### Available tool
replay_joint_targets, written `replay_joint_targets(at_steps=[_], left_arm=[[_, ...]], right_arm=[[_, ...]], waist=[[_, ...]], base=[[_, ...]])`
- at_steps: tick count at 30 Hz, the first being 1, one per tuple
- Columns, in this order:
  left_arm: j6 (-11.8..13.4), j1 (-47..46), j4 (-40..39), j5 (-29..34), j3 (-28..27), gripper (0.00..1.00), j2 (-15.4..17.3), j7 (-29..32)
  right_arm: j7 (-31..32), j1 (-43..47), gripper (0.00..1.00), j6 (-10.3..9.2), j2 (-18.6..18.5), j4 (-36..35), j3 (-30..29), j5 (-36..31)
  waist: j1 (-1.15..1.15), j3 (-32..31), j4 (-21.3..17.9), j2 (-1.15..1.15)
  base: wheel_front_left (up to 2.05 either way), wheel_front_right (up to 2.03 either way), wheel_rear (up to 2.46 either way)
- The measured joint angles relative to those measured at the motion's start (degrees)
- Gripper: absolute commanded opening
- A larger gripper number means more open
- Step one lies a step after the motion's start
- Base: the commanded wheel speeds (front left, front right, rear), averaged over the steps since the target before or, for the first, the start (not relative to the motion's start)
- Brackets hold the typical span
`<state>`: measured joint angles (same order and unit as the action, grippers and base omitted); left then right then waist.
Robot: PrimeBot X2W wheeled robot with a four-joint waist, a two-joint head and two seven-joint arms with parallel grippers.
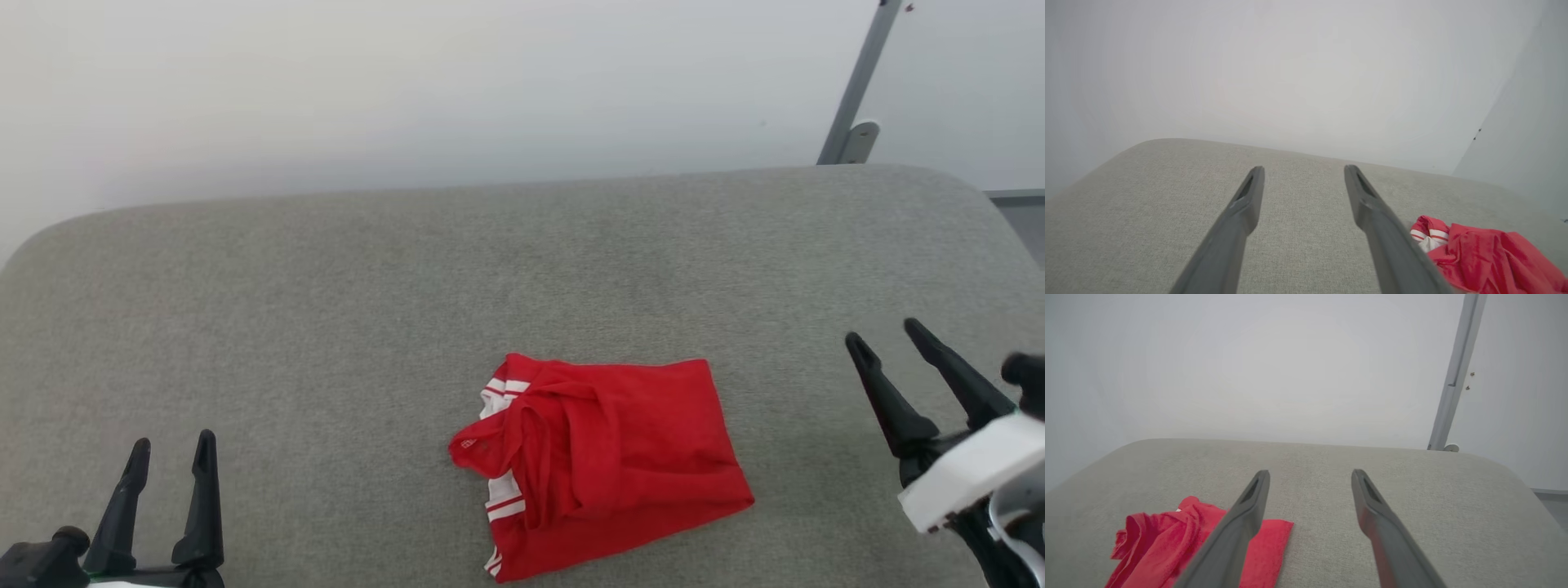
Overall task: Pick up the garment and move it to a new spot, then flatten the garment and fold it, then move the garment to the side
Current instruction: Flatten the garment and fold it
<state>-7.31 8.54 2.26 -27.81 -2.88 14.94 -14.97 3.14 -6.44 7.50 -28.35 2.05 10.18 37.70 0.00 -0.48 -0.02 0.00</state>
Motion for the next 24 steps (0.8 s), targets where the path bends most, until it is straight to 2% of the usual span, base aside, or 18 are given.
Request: replay_joint_targets(at_steps=[12, 24], left_arm=[[0.0, 1.1, 0.4, 2.6, 0.1, 1.0, 0.3, 0.0], [0.0, 1.5, 2.2, 2.6, 0.7, 1.0, -0.6, 0.0]], right_arm=[[-15.3, 3.9, 1.0, 0.0, 0.8, 8.0, 0.5, -3.0], [-18.0, 7.0, 1.0, 0.0, 4.1, 14.3, -1.1, -3.4]], waist=[[0.0, -1.4, -1.8, 0.0], [0.0, -2.7, -1.1, 0.0]], base=[[0.0, 0.0, 0.0], [0.0, 0.0, 0.0]])
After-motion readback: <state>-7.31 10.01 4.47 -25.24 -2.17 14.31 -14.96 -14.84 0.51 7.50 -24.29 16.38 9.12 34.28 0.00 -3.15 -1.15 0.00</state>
